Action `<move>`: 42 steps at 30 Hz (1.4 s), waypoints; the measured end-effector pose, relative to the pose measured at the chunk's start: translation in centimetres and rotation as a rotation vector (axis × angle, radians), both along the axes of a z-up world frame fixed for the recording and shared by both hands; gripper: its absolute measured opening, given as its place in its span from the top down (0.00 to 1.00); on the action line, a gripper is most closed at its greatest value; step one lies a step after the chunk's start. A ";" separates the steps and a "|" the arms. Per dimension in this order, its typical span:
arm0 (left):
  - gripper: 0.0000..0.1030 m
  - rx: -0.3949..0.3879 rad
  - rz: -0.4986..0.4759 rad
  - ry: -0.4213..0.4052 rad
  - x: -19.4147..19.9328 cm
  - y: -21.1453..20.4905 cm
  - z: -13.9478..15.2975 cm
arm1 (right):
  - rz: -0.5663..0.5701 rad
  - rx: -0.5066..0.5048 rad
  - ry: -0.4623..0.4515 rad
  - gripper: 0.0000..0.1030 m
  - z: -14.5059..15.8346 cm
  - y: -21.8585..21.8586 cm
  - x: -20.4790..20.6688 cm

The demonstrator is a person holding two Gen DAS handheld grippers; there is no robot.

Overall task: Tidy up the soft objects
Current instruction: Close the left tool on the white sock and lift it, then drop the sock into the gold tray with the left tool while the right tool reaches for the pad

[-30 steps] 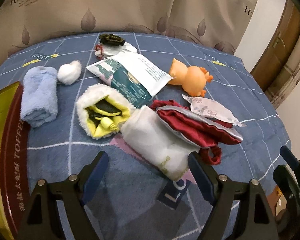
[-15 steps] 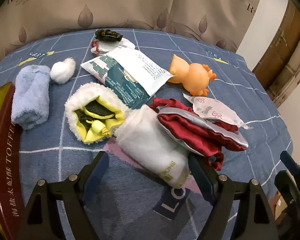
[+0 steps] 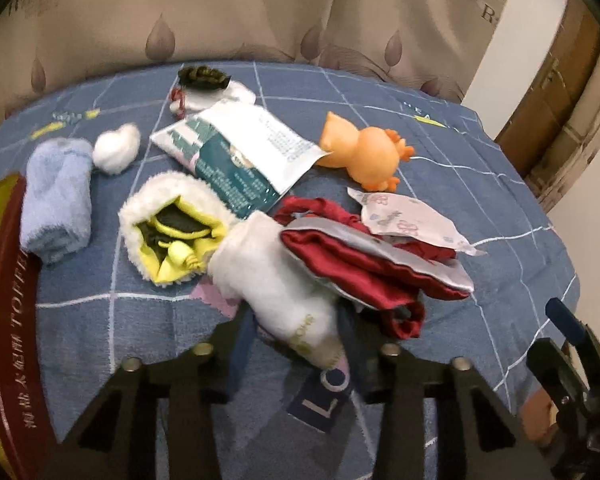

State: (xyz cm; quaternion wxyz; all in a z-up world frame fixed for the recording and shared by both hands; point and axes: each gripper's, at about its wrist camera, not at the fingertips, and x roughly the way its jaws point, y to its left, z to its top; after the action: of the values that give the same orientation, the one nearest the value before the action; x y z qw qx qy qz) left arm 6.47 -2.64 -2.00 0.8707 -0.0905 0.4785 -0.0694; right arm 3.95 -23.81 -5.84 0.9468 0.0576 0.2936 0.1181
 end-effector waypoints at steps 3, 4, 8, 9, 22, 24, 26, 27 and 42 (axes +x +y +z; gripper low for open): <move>0.69 0.049 -0.007 -0.026 -0.4 -0.9 0.6 | -0.001 0.000 -0.002 0.00 0.1 -0.1 0.0; 0.70 0.063 -0.010 -0.035 -0.6 -1.1 0.8 | -0.003 0.000 -0.004 0.00 0.1 -0.1 0.0; 0.71 0.067 -0.005 -0.058 -1.4 -1.3 1.8 | -0.005 0.003 -0.004 0.00 0.0 -0.1 0.1; 0.71 0.069 -0.002 -0.065 -1.5 -1.2 2.1 | -0.004 0.002 -0.002 0.00 0.0 0.0 0.1; 0.71 0.062 0.029 -0.125 -4.5 -0.3 6.2 | -0.001 -0.007 -0.010 0.00 0.3 0.0 -0.2; 0.71 0.054 0.037 -0.126 -4.8 0.1 6.6 | 0.000 -0.012 -0.010 0.00 0.3 0.1 -0.2; 0.71 0.048 0.052 -0.128 -5.2 0.5 7.1 | 0.006 -0.017 -0.007 0.00 0.2 0.2 -0.2; 0.71 0.042 0.056 -0.129 -5.3 0.8 7.3 | 0.007 -0.018 -0.007 0.00 0.2 0.3 -0.3; 0.71 0.047 0.192 -0.172 -9.1 6.9 10.2 | 0.160 -0.076 -0.053 0.00 1.8 3.4 -1.4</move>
State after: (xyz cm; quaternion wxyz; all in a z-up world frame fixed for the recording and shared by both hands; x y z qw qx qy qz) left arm -2.68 4.22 8.24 0.9130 -0.1093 0.3927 0.0180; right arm 2.50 -20.39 -4.08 0.9434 -0.0052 0.2762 0.1837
